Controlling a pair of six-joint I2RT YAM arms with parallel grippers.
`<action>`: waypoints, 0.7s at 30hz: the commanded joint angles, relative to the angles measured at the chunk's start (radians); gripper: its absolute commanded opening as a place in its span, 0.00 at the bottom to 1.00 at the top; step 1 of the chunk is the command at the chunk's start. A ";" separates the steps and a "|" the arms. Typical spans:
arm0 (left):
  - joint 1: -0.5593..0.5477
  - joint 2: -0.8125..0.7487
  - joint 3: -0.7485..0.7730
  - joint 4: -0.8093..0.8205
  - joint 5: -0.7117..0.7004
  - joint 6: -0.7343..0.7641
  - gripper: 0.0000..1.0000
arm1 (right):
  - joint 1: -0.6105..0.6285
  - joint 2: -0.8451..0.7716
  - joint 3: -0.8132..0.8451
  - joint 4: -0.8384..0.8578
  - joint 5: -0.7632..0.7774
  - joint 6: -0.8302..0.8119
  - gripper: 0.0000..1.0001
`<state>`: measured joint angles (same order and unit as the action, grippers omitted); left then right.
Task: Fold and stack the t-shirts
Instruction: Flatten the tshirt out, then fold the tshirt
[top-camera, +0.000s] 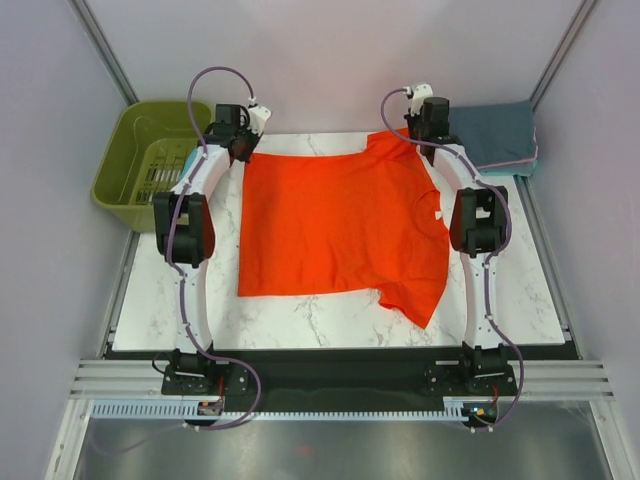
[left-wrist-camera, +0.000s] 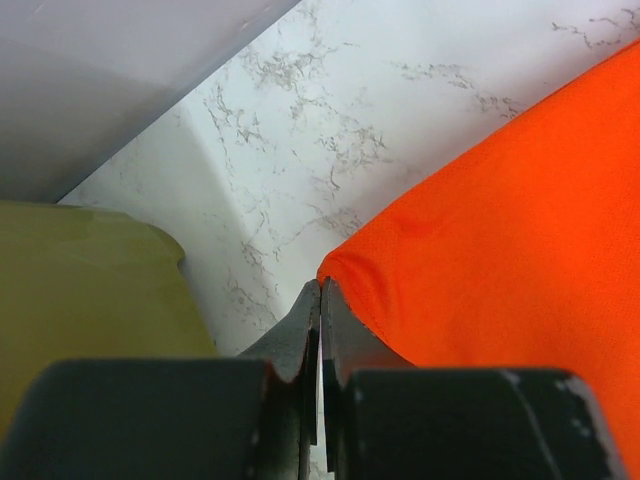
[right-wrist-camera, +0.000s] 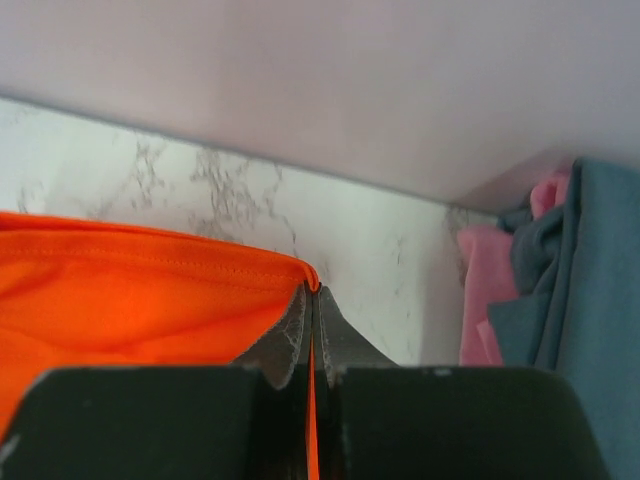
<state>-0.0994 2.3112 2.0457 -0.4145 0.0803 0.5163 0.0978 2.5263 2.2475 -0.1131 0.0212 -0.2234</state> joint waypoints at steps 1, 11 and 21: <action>0.010 -0.062 0.005 0.034 0.024 -0.079 0.02 | -0.020 -0.122 -0.083 0.032 0.026 0.018 0.00; 0.033 -0.263 -0.160 -0.070 0.243 -0.087 0.02 | -0.043 -0.451 -0.443 -0.003 -0.018 0.029 0.00; 0.035 -0.469 -0.441 -0.122 0.262 -0.075 0.02 | -0.038 -0.698 -0.738 -0.071 -0.063 0.055 0.00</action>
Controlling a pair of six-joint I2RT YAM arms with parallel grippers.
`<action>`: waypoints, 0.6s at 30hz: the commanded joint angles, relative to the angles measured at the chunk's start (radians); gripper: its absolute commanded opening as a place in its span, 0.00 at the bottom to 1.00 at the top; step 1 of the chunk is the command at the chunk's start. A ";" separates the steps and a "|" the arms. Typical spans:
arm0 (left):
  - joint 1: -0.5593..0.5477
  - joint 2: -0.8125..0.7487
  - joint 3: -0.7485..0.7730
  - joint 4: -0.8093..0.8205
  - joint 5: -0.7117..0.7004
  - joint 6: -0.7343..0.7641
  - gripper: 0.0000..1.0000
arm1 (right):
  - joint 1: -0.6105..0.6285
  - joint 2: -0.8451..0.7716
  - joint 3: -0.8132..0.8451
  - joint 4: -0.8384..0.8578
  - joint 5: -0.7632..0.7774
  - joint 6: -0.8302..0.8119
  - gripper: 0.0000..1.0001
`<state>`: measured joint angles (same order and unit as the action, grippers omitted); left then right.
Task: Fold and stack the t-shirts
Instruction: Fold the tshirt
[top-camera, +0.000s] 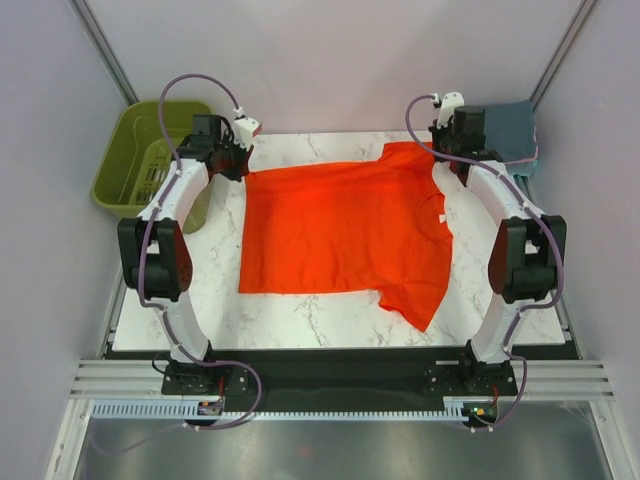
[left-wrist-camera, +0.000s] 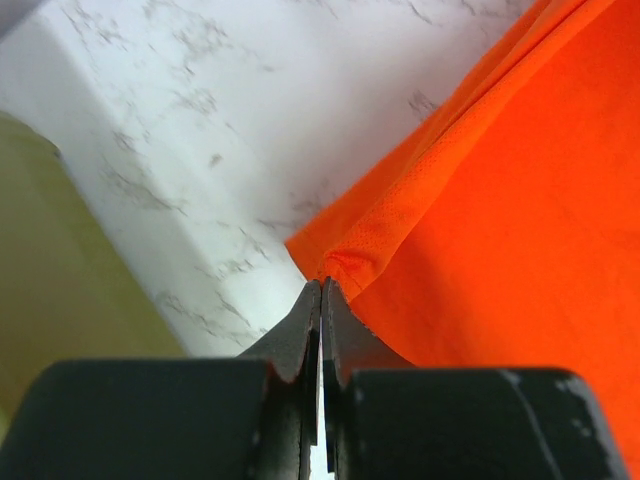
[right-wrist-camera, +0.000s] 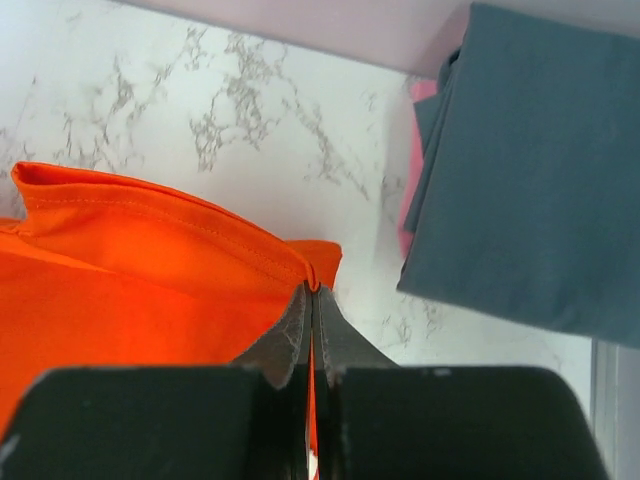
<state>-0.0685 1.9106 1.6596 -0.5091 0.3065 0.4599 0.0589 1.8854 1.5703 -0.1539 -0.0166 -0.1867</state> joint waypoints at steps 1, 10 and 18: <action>0.004 -0.093 -0.070 -0.031 0.037 -0.015 0.02 | 0.001 -0.090 -0.102 -0.033 -0.026 0.018 0.00; 0.006 -0.174 -0.230 -0.031 0.023 -0.001 0.02 | -0.001 -0.250 -0.306 -0.059 -0.060 0.001 0.00; 0.006 -0.206 -0.305 -0.028 0.020 -0.001 0.02 | 0.001 -0.344 -0.434 -0.099 -0.105 -0.003 0.00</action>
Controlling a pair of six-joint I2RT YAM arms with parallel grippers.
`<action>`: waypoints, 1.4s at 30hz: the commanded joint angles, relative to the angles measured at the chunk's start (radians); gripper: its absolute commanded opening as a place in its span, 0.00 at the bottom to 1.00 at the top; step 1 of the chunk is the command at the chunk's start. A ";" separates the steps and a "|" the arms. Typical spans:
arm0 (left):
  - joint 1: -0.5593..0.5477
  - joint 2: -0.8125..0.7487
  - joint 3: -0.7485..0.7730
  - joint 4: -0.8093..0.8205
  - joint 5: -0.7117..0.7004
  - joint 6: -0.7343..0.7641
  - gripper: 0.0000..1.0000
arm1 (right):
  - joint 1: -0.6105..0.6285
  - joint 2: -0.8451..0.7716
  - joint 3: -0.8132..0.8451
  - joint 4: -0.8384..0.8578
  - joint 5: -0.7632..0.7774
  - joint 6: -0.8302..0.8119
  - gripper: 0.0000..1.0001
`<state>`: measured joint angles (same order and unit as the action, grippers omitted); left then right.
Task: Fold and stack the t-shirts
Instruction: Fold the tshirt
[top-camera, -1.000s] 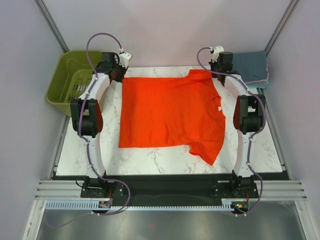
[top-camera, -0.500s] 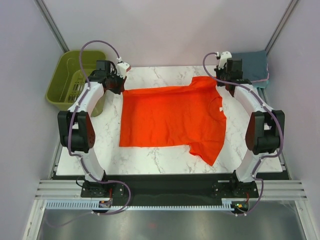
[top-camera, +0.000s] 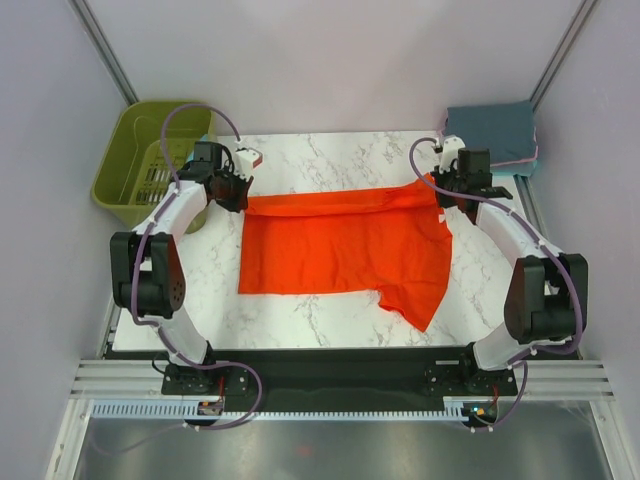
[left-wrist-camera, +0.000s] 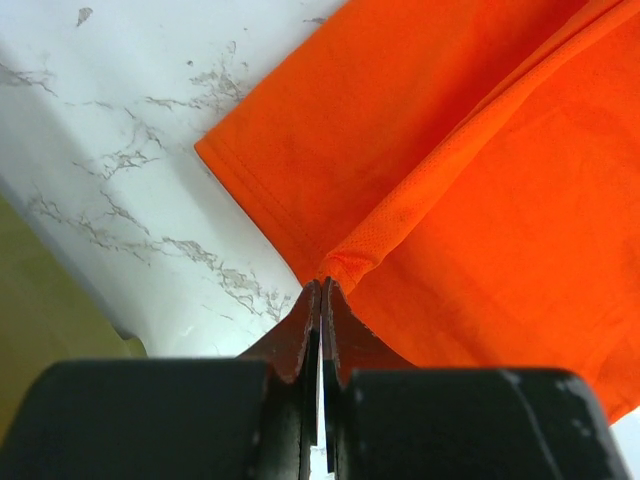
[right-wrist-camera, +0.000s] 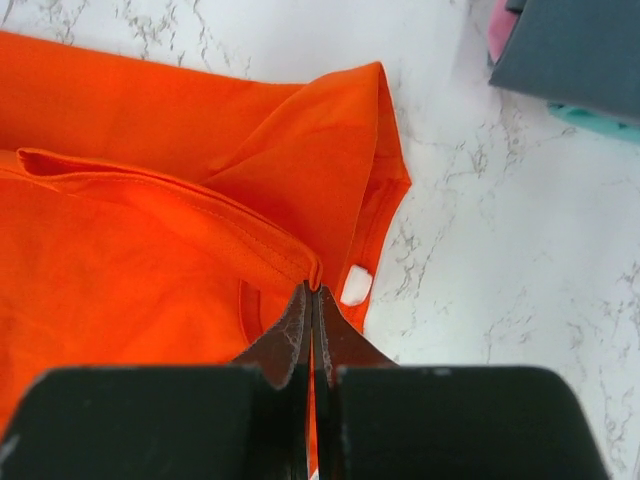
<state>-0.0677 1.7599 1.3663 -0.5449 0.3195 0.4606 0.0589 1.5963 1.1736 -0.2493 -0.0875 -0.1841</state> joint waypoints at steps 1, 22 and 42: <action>0.005 -0.054 -0.015 0.008 0.007 -0.002 0.02 | 0.002 -0.059 -0.058 -0.004 -0.037 -0.006 0.00; 0.000 -0.160 0.060 -0.073 -0.048 -0.281 0.97 | 0.002 -0.128 0.038 -0.170 -0.164 0.006 0.46; -0.004 0.350 0.286 -0.081 0.056 -0.286 1.00 | -0.034 0.525 0.461 -0.145 -0.192 0.054 0.46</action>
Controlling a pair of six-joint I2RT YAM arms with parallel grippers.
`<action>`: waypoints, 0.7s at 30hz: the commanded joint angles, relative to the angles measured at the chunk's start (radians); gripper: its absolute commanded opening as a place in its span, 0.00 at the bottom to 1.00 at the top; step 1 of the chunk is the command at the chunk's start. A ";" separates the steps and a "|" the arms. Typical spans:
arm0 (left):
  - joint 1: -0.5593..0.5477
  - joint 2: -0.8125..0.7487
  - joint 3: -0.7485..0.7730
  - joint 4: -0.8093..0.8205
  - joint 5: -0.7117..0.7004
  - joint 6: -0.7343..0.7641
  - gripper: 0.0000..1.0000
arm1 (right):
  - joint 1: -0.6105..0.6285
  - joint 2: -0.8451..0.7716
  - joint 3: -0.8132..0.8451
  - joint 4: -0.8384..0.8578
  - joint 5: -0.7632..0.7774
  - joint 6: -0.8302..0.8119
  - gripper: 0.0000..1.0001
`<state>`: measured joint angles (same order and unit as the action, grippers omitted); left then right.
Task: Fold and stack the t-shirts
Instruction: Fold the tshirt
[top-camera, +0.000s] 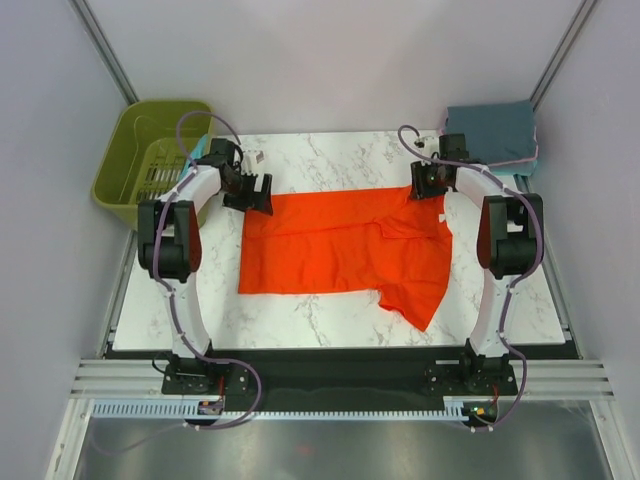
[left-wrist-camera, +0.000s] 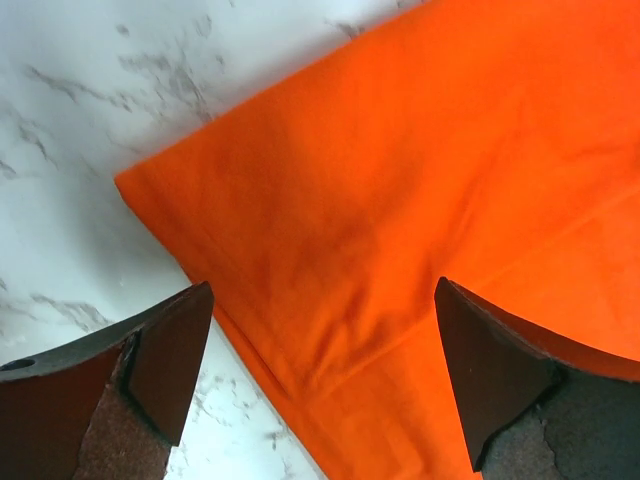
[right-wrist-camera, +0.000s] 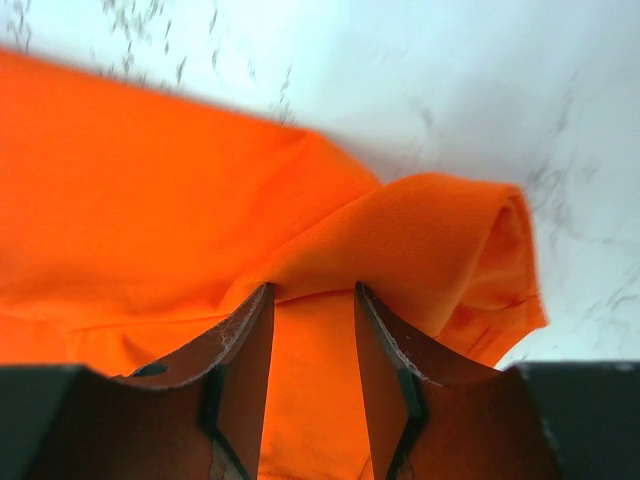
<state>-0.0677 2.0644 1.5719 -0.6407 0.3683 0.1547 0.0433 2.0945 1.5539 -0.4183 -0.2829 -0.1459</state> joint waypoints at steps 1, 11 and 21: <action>-0.007 0.063 0.115 0.015 -0.003 0.025 1.00 | -0.023 0.039 0.090 0.024 0.004 0.017 0.46; -0.014 0.212 0.299 0.027 -0.095 0.037 1.00 | -0.037 0.108 0.129 -0.002 0.020 0.023 0.46; -0.001 0.299 0.393 0.050 -0.132 0.025 1.00 | -0.003 0.064 0.064 -0.023 0.080 -0.020 0.47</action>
<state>-0.0780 2.3310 1.9190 -0.6186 0.2607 0.1623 0.0246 2.1925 1.6402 -0.4152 -0.2302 -0.1463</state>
